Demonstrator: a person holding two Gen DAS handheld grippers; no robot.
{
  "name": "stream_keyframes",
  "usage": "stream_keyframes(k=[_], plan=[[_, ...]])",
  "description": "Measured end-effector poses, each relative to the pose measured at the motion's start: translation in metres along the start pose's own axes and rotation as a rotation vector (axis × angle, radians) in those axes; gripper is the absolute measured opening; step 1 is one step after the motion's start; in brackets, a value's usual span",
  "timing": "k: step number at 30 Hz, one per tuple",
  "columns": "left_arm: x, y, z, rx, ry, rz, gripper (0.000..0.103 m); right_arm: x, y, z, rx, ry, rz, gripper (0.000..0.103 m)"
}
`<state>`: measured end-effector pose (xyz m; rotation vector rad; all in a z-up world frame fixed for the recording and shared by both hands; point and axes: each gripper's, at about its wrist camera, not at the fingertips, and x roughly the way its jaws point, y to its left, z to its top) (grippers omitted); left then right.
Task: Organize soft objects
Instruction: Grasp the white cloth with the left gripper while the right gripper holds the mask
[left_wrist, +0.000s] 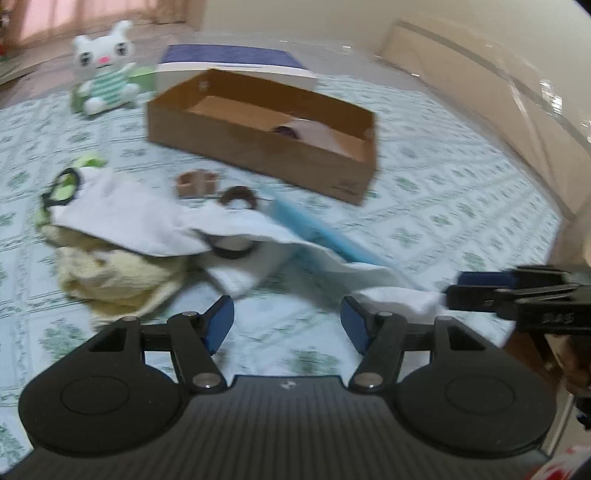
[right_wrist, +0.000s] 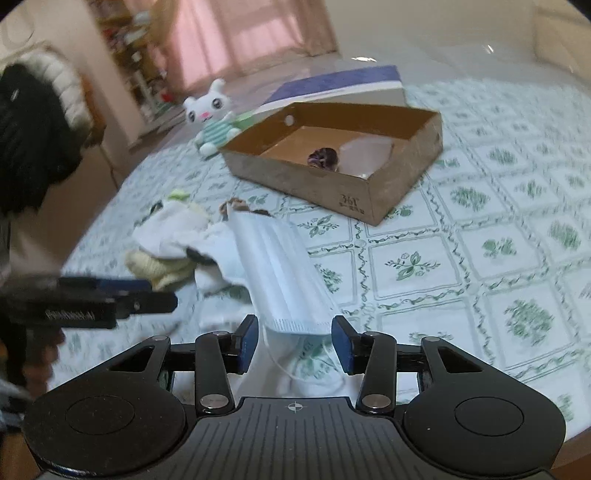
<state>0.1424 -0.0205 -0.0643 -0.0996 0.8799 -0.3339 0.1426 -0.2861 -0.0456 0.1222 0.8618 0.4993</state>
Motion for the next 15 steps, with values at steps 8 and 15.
stream_keyframes(k=[8, 15], plan=[[0.012, -0.054, -0.009, 0.155, 0.07, -0.162, 0.065, -0.011, -0.014, -0.017, 0.021, 0.011, -0.043, 0.044], [0.043, -0.07, -0.015, 0.252, 0.12, -0.071, 0.013, -0.01, -0.012, -0.017, 0.007, 0.0, -0.039, 0.044]])
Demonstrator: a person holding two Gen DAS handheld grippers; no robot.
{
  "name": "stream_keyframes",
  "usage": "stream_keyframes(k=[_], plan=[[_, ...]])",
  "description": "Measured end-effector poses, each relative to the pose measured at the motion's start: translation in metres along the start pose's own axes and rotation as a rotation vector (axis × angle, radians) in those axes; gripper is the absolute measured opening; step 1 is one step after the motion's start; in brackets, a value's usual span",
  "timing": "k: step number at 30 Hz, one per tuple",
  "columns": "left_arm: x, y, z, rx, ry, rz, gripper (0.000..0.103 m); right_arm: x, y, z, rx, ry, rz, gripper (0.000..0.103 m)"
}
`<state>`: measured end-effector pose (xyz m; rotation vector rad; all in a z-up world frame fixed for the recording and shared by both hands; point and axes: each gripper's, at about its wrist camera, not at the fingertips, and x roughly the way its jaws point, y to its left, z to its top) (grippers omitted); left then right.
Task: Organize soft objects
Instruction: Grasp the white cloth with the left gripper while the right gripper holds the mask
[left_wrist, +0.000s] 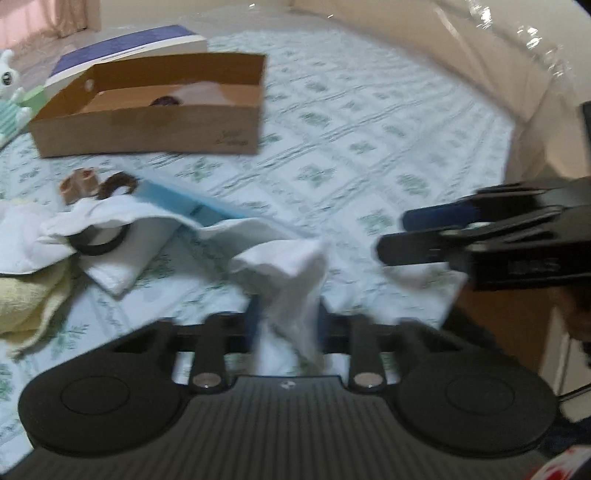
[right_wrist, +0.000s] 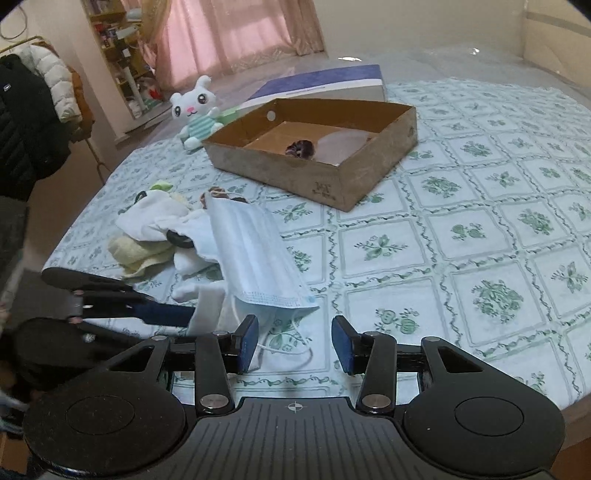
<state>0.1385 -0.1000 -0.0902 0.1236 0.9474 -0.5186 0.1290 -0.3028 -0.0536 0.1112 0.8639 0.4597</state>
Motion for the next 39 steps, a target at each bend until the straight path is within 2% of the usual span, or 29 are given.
stream_keyframes(k=[3, 7, 13, 14, 15, 17, 20, 23, 27, 31, 34, 35, 36, 37, 38, 39], plan=[[-0.012, 0.018, 0.0, -0.009, -0.036, 0.068, 0.008, 0.006, 0.011, -0.001, -0.062, 0.0, 0.01, 0.044], [-0.03, 0.039, 0.004, 0.014, -0.085, 0.182, 0.008, 0.026, 0.03, -0.004, -0.161, 0.011, -0.012, 0.044], [-0.025, 0.05, 0.006, 0.094, -0.081, 0.253, 0.011, 0.058, 0.057, -0.004, -0.31, 0.007, -0.032, 0.048], [-0.023, 0.049, 0.006, 0.1, -0.074, 0.253, 0.013, 0.063, 0.063, -0.006, -0.345, 0.01, -0.033, 0.052], [-0.023, 0.049, 0.005, 0.099, -0.071, 0.246, 0.022, 0.066, 0.068, -0.008, -0.373, 0.007, -0.035, 0.058], [-0.022, 0.049, 0.002, 0.076, -0.077, 0.224, 0.038, 0.074, 0.074, -0.014, -0.422, -0.001, -0.063, 0.062], [-0.019, 0.053, -0.001, 0.026, -0.079, 0.185, 0.044, 0.09, 0.078, -0.023, -0.489, -0.011, -0.134, 0.062], [-0.012, 0.056, -0.003, -0.031, -0.064, 0.139, 0.065, 0.096, 0.067, -0.023, -0.434, -0.021, -0.117, 0.062], [0.008, 0.062, -0.005, -0.104, -0.01, 0.19, 0.067, 0.095, 0.053, -0.018, -0.345, -0.032, -0.107, 0.061], [0.021, 0.074, -0.01, -0.247, 0.003, 0.128, 0.067, 0.093, 0.048, -0.015, -0.325, -0.045, -0.096, 0.06], [0.026, 0.074, -0.01, -0.295, -0.033, 0.123, 0.063, 0.096, 0.047, -0.013, -0.325, -0.048, -0.087, 0.056], [0.027, 0.073, -0.009, -0.291, -0.048, 0.121, 0.053, 0.095, 0.047, -0.014, -0.327, -0.054, -0.079, 0.053], [0.027, 0.073, -0.008, -0.287, -0.06, 0.114, 0.032, 0.095, 0.047, -0.014, -0.333, -0.06, -0.077, 0.048], [0.028, 0.075, -0.007, -0.292, -0.066, 0.109, 0.022, 0.096, 0.048, -0.015, -0.341, -0.062, -0.078, 0.045], [0.029, 0.077, -0.006, -0.301, -0.066, 0.1, 0.01, 0.097, 0.049, -0.015, -0.348, -0.06, -0.078, 0.035], [0.028, 0.079, -0.006, -0.312, -0.07, 0.091, 0.007, 0.099, 0.049, -0.015, -0.353, -0.055, -0.082, 0.023]])
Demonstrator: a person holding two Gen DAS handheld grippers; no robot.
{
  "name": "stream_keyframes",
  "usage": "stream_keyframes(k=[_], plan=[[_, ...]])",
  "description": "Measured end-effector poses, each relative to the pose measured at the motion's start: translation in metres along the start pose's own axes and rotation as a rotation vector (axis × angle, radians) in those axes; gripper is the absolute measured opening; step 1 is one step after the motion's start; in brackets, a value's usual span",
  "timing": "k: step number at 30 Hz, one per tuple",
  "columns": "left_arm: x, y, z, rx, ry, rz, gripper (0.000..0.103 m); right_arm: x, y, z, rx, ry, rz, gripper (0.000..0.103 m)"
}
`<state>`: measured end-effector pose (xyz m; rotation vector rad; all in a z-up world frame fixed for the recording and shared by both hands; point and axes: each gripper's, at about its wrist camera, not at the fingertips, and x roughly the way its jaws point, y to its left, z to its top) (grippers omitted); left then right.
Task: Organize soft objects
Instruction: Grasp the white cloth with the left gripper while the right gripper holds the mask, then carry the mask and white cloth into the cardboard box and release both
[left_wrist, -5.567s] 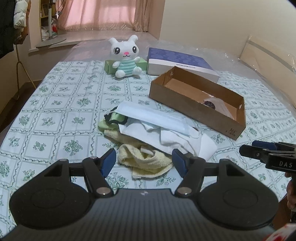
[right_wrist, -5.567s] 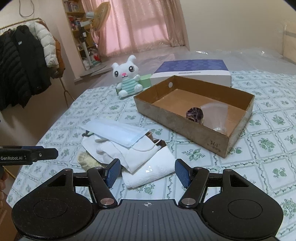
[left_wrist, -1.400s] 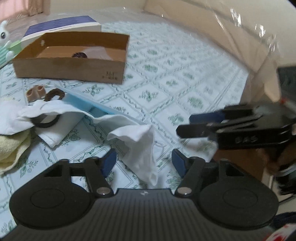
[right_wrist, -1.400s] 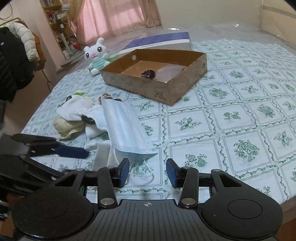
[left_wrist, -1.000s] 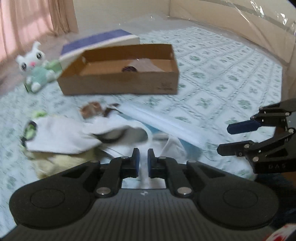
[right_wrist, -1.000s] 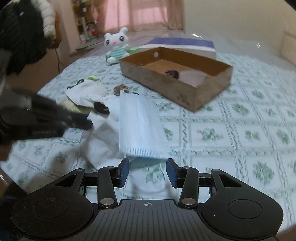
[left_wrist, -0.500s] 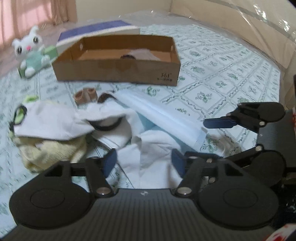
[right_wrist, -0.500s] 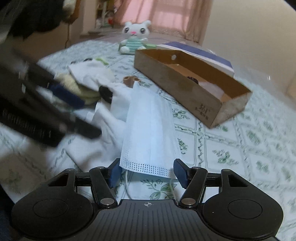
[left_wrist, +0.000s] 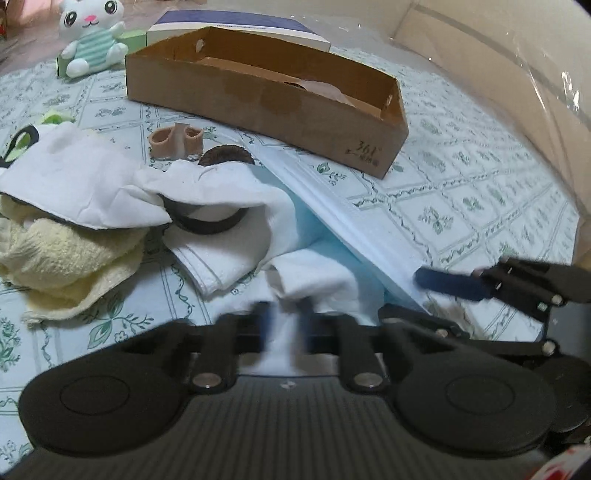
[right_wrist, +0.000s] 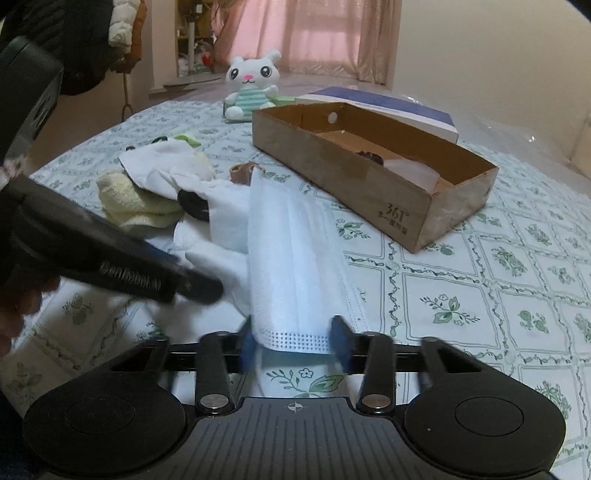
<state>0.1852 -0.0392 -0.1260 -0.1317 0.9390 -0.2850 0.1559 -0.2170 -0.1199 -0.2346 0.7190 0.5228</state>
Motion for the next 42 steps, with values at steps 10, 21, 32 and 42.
stream_keyframes(k=[10, 21, 32, 42], plan=[[-0.044, -0.007, 0.009, 0.092, -0.111, 0.04, 0.004, -0.03, -0.009, 0.01, 0.018, -0.124, -0.002, 0.001], [-0.116, -0.016, 0.065, 0.182, -0.314, 0.059, 0.004, -0.081, -0.032, 0.071, 0.073, -0.254, 0.101, 0.001], [-0.15, -0.011, 0.163, 0.258, -0.454, 0.065, 0.004, -0.093, -0.072, 0.157, 0.099, -0.341, 0.174, 0.001], [-0.129, -0.017, 0.242, 0.273, -0.508, 0.053, 0.004, -0.054, -0.122, 0.205, 0.149, -0.351, 0.14, 0.001]])
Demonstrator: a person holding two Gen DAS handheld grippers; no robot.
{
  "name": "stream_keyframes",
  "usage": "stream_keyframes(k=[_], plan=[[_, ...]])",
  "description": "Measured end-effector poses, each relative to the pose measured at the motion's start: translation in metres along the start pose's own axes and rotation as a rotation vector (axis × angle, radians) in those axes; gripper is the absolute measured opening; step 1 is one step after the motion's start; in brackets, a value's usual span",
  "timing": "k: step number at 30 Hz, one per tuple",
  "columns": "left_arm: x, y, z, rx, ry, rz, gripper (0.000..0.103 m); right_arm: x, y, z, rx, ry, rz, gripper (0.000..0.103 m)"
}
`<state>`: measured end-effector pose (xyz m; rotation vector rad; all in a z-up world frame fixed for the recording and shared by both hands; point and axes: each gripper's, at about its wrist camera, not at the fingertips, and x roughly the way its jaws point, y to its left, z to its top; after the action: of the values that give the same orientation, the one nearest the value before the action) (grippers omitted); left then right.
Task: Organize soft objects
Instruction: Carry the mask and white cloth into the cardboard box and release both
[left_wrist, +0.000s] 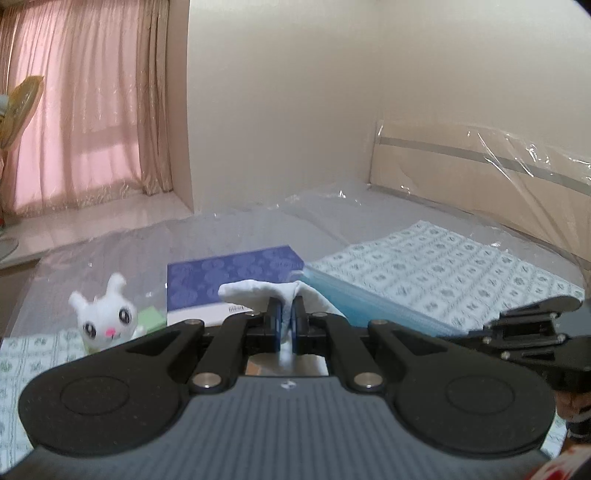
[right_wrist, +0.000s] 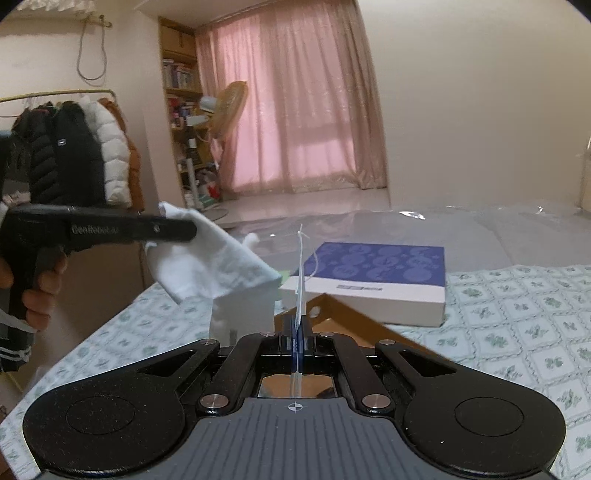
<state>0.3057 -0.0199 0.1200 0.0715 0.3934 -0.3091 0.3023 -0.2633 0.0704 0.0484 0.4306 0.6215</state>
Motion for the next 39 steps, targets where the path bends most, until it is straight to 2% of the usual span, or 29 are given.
stream_keyframes(k=[4, 7, 12, 19, 22, 26, 28, 31, 33, 39], plan=[[0.028, 0.004, 0.011, -0.016, -0.018, -0.017, 0.004, 0.019, -0.016, 0.003, 0.007, 0.012, -0.022, 0.001], [0.055, 0.008, 0.006, -0.03, -0.001, -0.024, 0.004, 0.034, -0.029, -0.003, 0.018, 0.032, -0.03, 0.001], [0.105, 0.016, -0.025, -0.067, 0.091, -0.027, 0.004, 0.059, -0.045, -0.018, 0.036, 0.084, -0.038, 0.001], [0.164, 0.037, -0.075, -0.143, 0.225, 0.014, 0.004, 0.083, -0.058, -0.038, 0.093, 0.139, -0.027, 0.001], [0.184, 0.043, -0.091, -0.181, 0.28, 0.013, 0.004, 0.091, -0.061, -0.045, 0.112, 0.157, -0.026, 0.001], [0.21, 0.039, -0.112, -0.18, 0.372, -0.006, 0.005, 0.1, -0.066, -0.052, 0.154, 0.17, -0.022, 0.001], [0.223, 0.035, -0.123, -0.161, 0.431, 0.002, 0.007, 0.106, -0.068, -0.053, 0.177, 0.176, -0.02, 0.001], [0.233, 0.031, -0.136, -0.118, 0.494, 0.049, 0.016, 0.114, -0.07, -0.06, 0.2, 0.198, -0.031, 0.001], [0.233, 0.032, -0.141, -0.094, 0.507, 0.067, 0.026, 0.119, -0.071, -0.064, 0.212, 0.216, -0.05, 0.001], [0.213, 0.035, -0.135, -0.041, 0.461, 0.09, 0.039, 0.135, -0.082, -0.079, 0.267, 0.281, -0.142, 0.001]])
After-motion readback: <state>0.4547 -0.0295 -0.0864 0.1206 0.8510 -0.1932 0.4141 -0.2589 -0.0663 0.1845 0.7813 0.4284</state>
